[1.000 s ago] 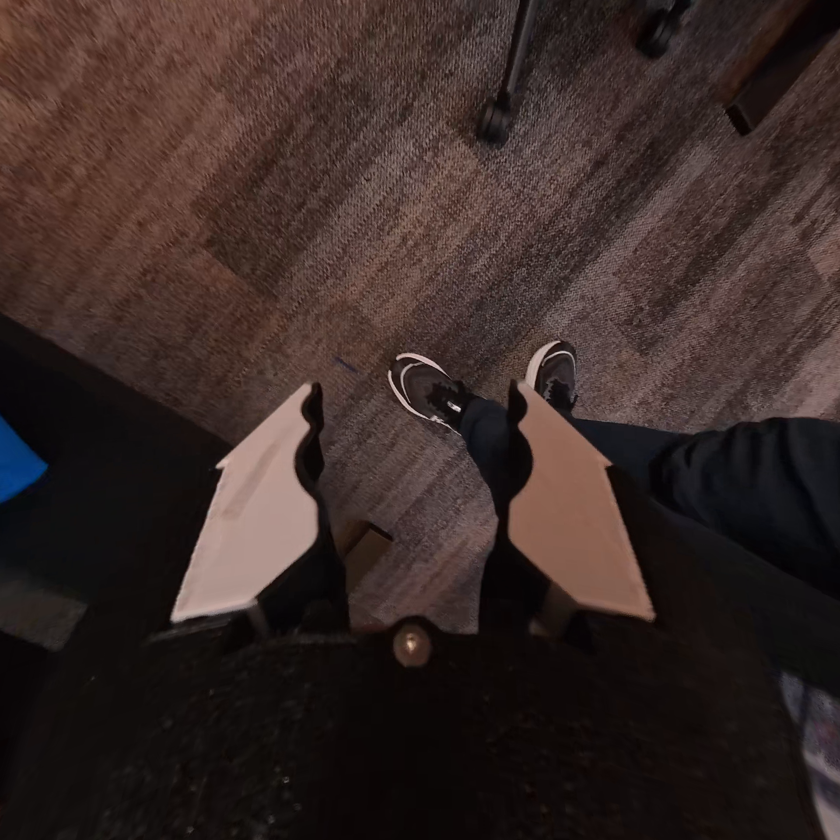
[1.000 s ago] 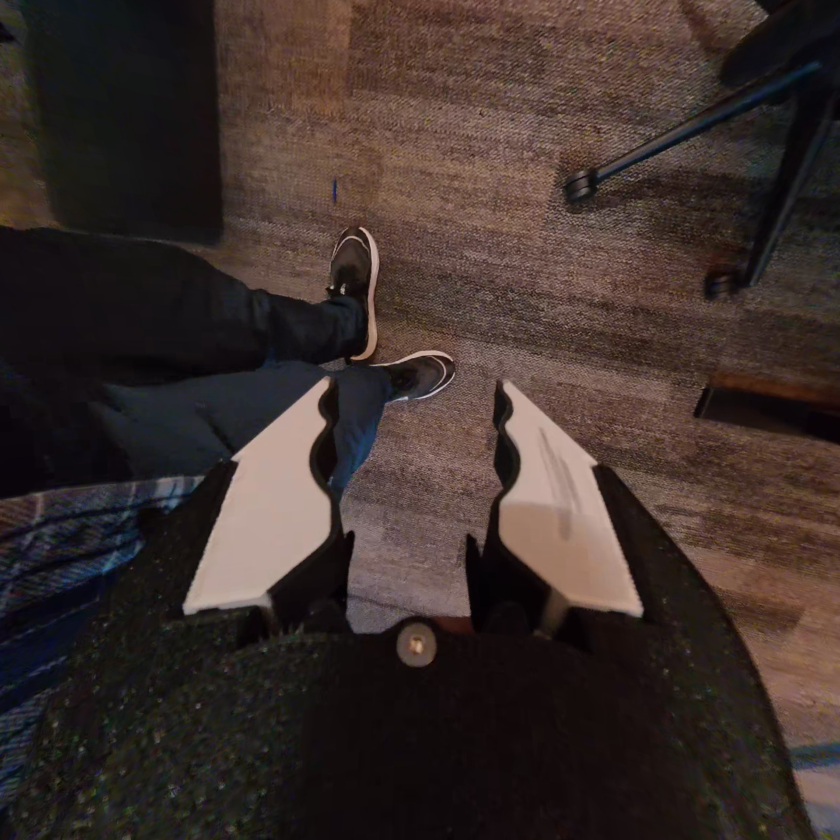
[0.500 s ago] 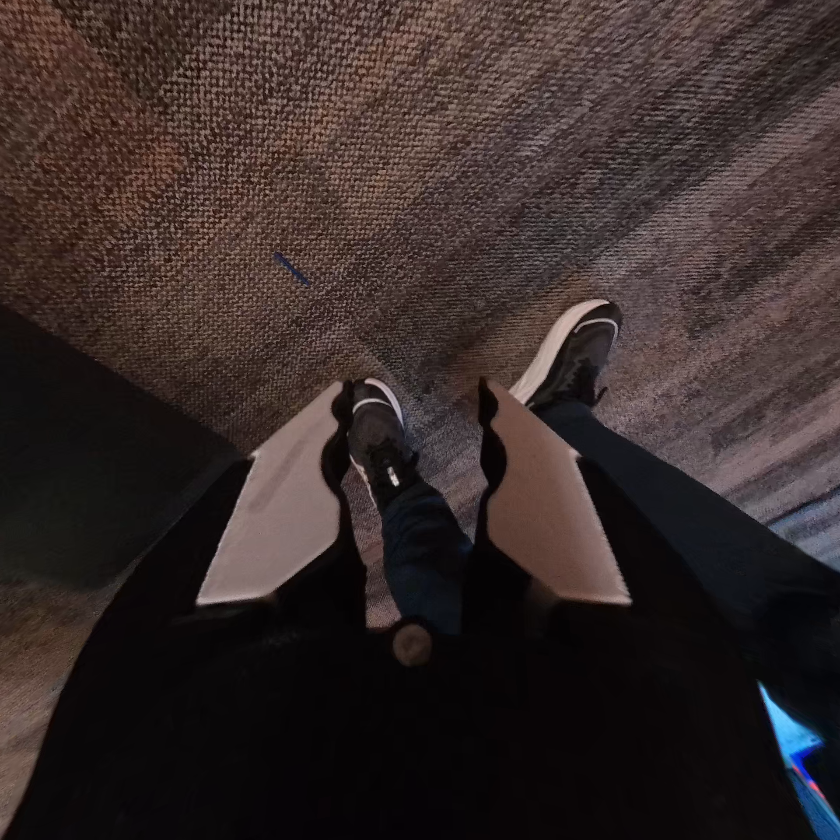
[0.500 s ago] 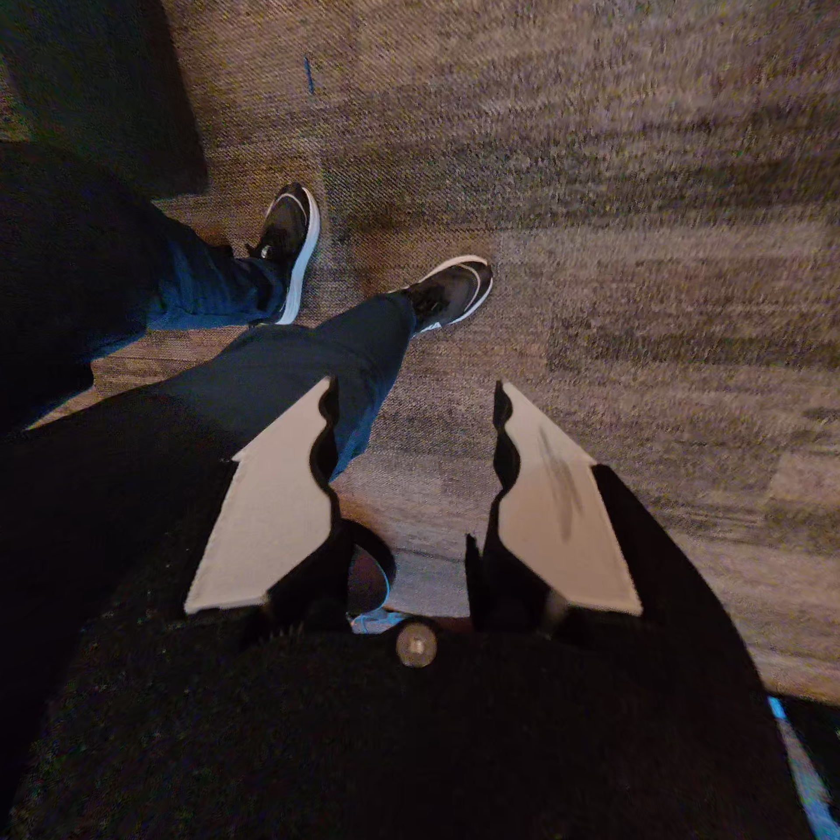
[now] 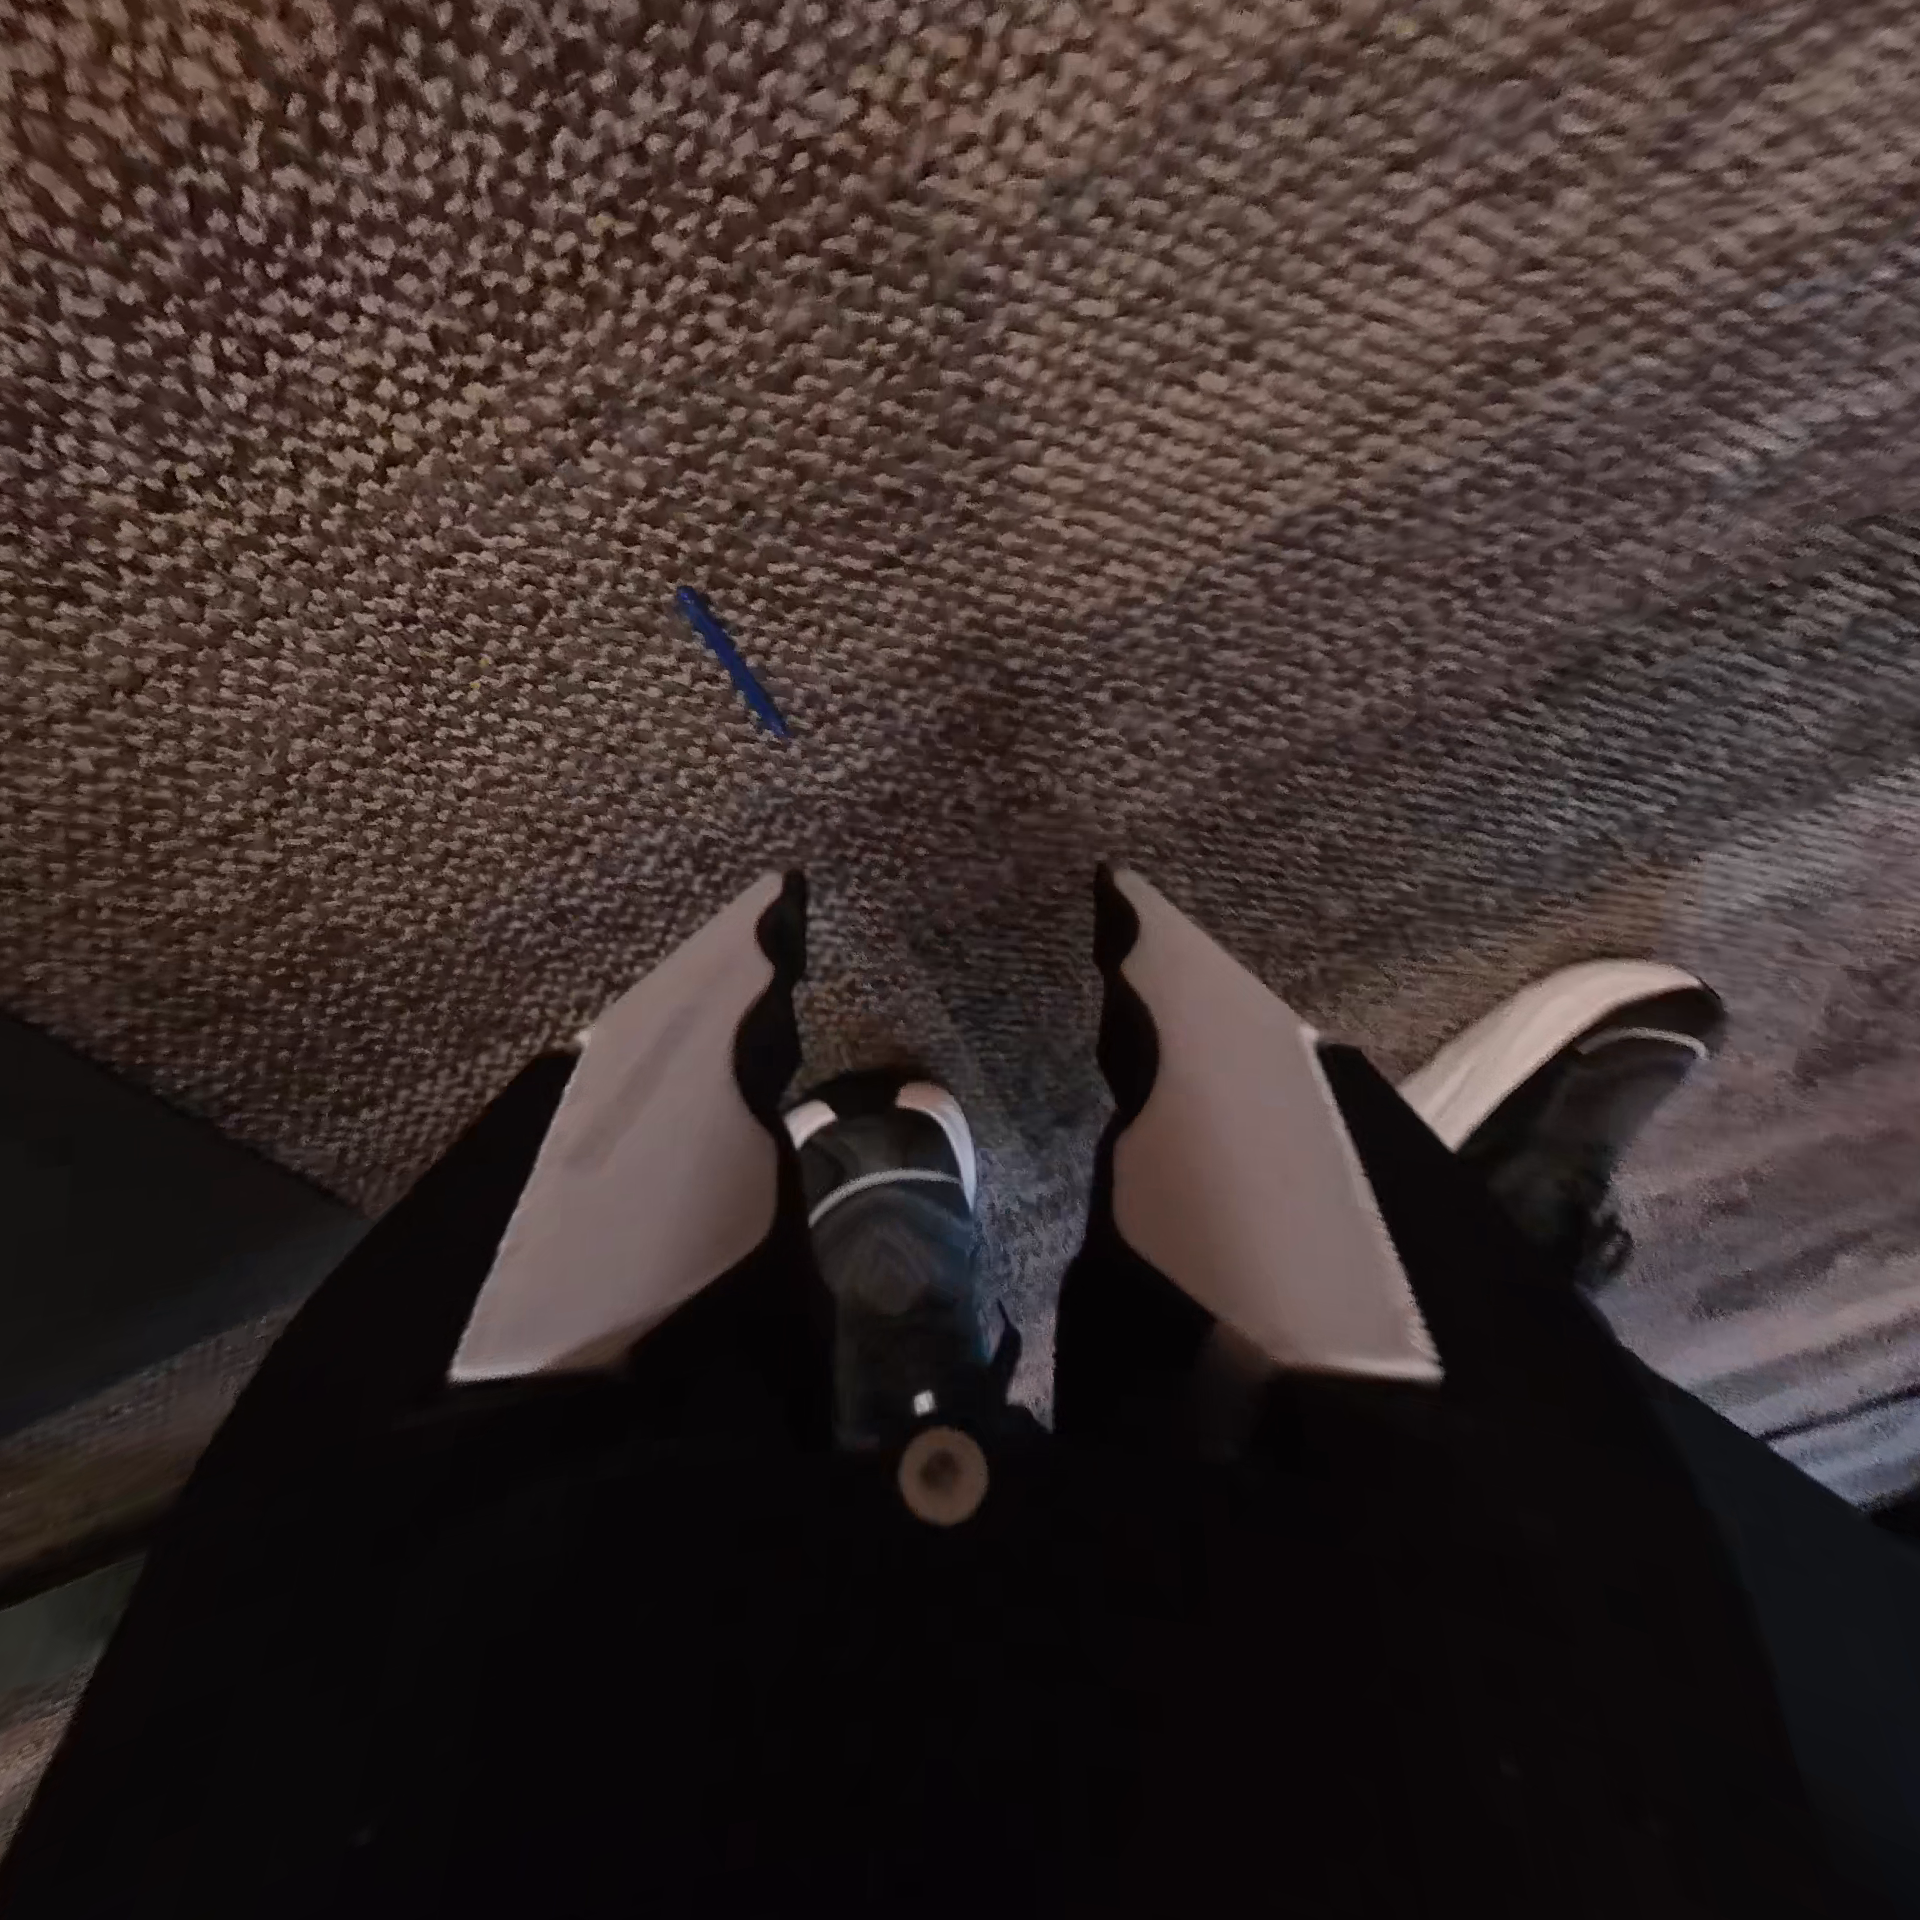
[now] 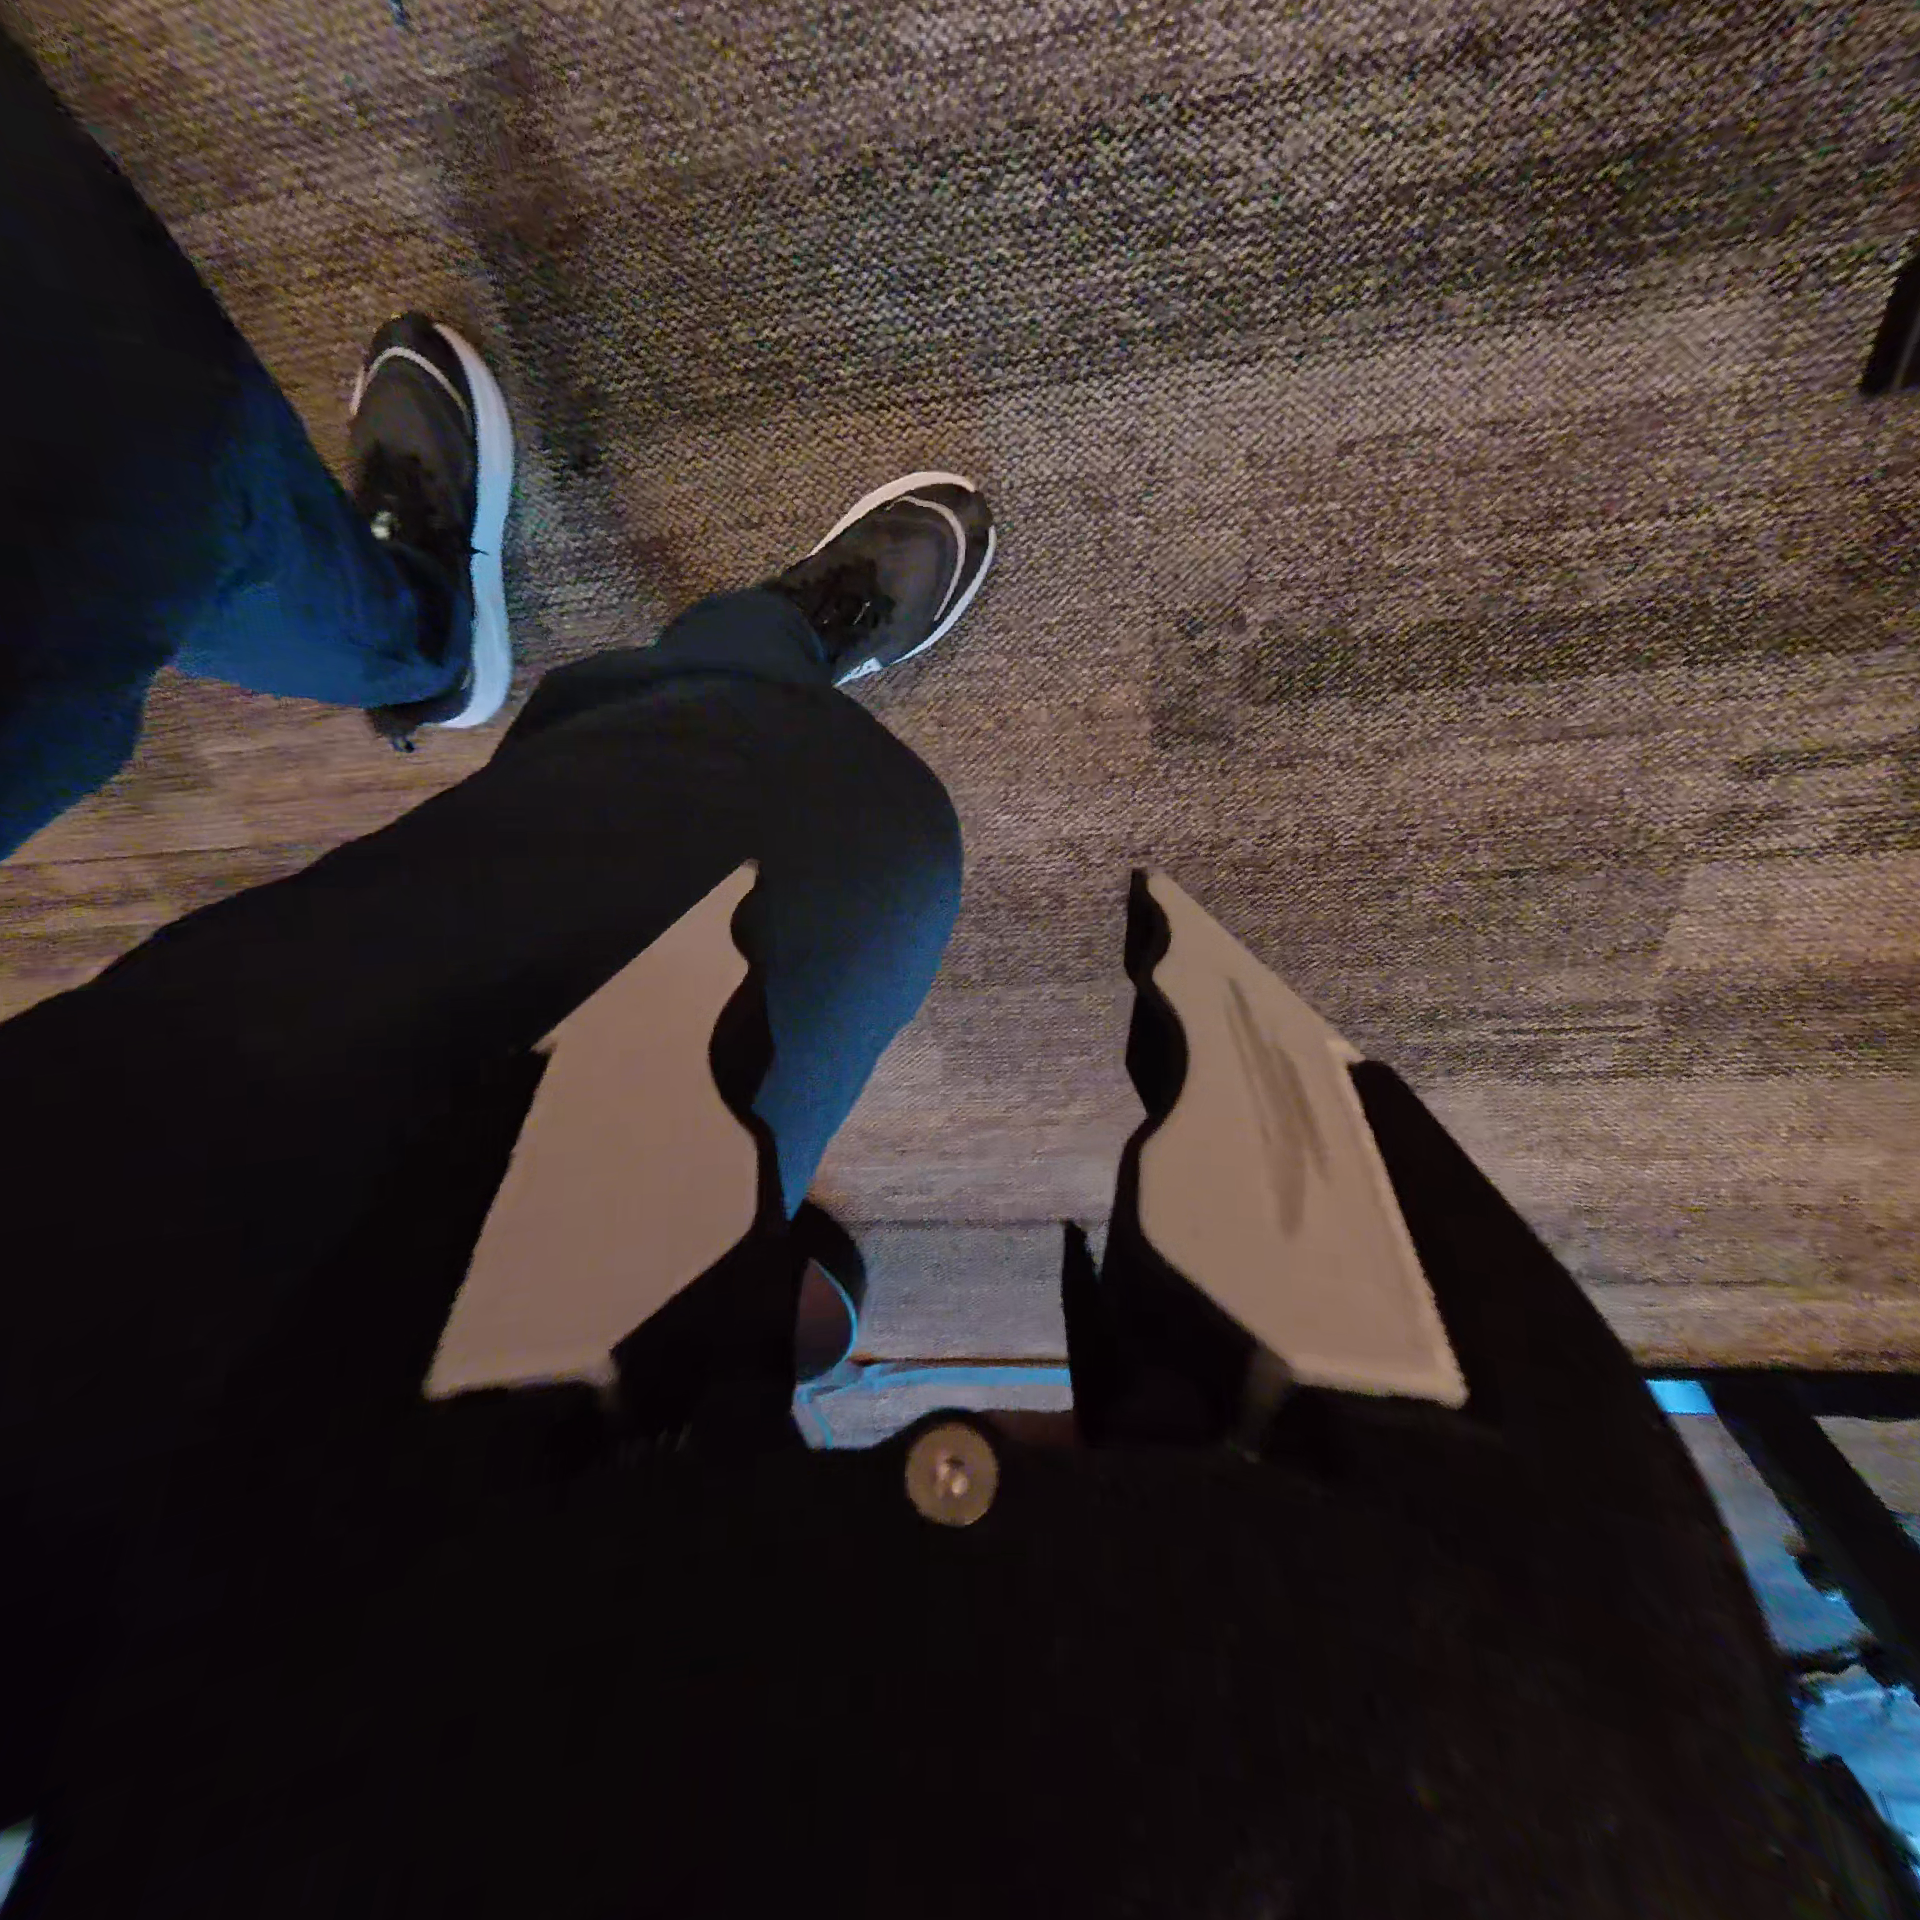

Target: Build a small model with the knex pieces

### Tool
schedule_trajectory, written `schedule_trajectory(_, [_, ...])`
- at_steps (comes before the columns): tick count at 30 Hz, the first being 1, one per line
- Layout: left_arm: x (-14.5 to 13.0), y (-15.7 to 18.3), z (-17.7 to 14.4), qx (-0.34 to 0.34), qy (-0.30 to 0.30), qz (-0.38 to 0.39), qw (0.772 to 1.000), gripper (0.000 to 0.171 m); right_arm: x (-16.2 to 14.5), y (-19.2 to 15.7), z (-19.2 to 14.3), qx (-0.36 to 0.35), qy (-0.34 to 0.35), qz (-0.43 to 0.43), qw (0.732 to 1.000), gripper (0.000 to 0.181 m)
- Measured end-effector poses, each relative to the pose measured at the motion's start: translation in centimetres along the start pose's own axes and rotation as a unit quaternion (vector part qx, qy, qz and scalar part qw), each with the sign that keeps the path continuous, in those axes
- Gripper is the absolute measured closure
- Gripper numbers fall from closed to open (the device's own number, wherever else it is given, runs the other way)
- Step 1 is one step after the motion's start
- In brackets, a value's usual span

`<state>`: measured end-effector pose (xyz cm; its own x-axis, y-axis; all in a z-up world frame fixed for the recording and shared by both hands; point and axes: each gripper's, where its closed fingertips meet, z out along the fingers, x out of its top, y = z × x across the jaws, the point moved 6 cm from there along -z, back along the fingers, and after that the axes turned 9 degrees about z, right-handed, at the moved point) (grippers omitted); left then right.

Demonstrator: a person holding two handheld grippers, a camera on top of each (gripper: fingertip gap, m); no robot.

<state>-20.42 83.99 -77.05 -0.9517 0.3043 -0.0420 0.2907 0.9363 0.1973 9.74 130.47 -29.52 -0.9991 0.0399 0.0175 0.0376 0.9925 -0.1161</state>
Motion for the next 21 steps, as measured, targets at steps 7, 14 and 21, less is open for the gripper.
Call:
schedule_trajectory(7, [-0.5,-4.2,9.1,0.025,-0.003,-0.028,0.999,0.125,3.1,2.6,2.9,-0.055,0.021,-0.019,0.998,0.117])
schedule_trajectory(14, [-1.5,-5.9,14.9,0.07,-0.017,-0.054,0.996,0.14,5.4,3.7,4.5,-0.081,0.047,-0.023,0.995,0.117])
schedule_trajectory(21, [-1.4,-6.2,14.6,0.074,0.027,-0.067,0.995,0.168,4.8,3.7,5.3,-0.089,0.052,-0.043,0.994,0.119])
